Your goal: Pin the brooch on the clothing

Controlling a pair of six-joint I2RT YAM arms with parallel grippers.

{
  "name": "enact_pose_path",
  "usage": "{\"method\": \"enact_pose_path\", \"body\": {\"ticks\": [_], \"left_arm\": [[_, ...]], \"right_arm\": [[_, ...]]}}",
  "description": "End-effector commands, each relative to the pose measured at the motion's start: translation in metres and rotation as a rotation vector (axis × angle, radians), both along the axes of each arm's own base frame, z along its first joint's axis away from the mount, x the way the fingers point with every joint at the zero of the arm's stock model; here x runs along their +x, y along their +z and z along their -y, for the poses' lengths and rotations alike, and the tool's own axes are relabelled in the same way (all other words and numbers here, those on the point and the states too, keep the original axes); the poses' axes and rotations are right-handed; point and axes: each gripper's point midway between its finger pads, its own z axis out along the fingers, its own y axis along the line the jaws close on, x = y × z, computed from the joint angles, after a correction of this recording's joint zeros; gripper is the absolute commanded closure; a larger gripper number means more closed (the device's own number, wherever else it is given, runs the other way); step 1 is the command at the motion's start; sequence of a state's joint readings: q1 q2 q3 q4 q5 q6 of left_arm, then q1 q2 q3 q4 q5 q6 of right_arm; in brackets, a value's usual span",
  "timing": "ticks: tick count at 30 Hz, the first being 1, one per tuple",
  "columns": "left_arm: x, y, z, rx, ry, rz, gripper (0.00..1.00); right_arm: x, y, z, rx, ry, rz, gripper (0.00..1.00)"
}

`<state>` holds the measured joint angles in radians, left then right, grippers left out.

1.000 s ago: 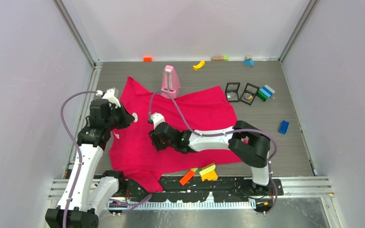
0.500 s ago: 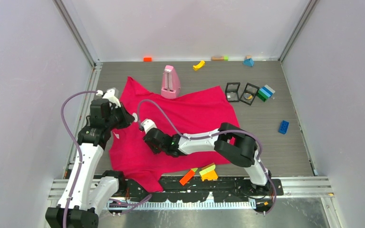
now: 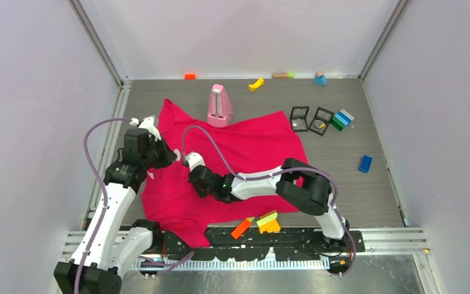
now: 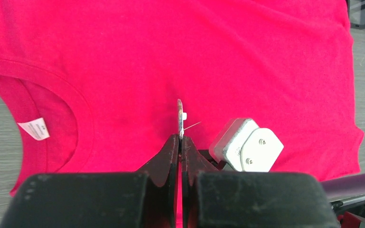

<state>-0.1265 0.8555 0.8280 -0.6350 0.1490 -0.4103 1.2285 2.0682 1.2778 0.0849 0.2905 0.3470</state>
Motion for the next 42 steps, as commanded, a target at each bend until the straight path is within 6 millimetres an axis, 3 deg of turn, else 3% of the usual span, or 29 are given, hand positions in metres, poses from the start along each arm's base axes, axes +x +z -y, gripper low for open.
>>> {"method": "enact_pose_path", "body": {"ticks": [1, 8, 15, 42], "left_arm": [[-0.011, -0.021, 0.005, 0.0, 0.061, -0.04, 1.0], [-0.041, -0.055, -0.003, -0.023, 0.138, -0.073, 1.0], [-0.059, -0.097, 0.021, -0.072, 0.073, -0.2, 1.0], [-0.061, -0.12, 0.03, -0.052, 0.013, -0.304, 1.0]], "right_arm": [[-0.003, 0.01, 0.001, 0.068, -0.036, -0.02, 0.99], [0.003, 0.015, 0.006, 0.13, -0.109, -0.047, 0.99], [0.009, 0.022, 0.01, 0.199, -0.179, -0.064, 0.99], [0.004, 0.051, 0.005, 0.291, -0.144, -0.077, 0.99]]}}
